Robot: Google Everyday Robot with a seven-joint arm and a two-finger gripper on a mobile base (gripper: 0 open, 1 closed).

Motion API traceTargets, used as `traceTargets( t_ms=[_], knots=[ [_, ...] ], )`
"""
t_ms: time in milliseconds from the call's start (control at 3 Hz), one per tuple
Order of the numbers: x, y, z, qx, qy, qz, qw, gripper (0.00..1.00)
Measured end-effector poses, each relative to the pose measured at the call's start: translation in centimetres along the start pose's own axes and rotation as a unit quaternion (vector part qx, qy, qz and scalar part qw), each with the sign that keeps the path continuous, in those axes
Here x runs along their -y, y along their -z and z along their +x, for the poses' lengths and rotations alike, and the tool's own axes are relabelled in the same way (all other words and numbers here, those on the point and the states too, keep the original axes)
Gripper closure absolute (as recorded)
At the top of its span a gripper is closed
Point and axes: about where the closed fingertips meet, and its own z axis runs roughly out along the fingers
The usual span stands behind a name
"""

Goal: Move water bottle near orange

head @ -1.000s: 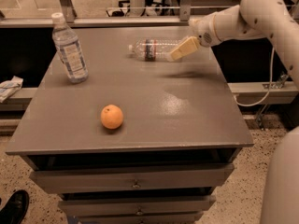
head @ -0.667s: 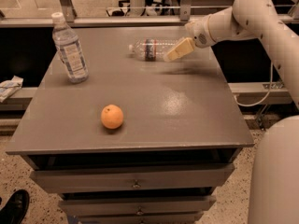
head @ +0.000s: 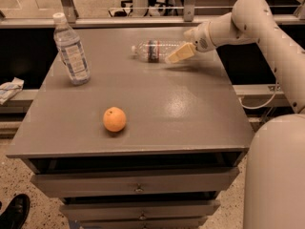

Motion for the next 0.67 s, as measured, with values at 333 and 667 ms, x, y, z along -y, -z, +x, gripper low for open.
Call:
traceTargets(
  t_ms=[333,667],
  knots=[
    [-0.1,-0.1,0.5,-0.001,-0.002,-0.005,1.0000,0.47],
    [-1.6,1.8,0.0,0.009,0.011,-0.024,0.9996,0.87]
  ],
)
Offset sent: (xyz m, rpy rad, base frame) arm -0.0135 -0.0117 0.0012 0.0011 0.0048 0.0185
